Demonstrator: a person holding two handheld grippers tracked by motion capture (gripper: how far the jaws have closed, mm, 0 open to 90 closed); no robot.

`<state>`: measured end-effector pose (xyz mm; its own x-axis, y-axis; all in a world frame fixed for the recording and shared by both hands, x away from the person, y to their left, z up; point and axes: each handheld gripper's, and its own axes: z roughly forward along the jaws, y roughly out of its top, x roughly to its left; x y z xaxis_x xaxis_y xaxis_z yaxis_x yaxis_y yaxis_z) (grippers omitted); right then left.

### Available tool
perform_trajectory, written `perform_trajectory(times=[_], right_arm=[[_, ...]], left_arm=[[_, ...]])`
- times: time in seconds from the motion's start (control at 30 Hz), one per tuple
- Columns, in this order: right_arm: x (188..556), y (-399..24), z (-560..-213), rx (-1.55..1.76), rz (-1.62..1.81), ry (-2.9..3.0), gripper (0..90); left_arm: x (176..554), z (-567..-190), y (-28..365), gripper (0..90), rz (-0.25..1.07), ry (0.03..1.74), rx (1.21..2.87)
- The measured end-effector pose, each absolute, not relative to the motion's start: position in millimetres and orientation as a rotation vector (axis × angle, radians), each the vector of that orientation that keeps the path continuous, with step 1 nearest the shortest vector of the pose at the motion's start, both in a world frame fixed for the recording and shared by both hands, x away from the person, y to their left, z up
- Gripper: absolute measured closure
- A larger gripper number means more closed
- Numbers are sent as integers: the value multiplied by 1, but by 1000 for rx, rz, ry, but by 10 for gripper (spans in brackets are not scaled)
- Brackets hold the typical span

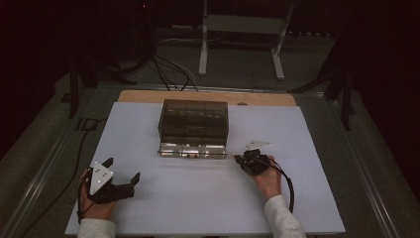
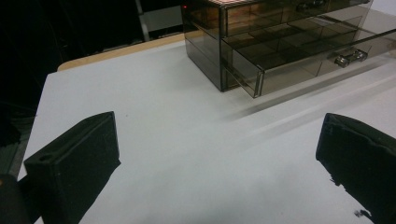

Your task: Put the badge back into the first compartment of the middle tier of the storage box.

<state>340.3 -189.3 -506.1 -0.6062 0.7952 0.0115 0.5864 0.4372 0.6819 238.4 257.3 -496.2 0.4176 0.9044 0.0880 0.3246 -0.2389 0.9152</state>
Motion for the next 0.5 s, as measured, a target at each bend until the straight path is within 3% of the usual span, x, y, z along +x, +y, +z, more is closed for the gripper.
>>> perform_trajectory(times=[0.5], right_arm=[[348,-185,-511,1153,928,2369,869]], left_arm=[[238,-496,258,6,812,1065,1775]])
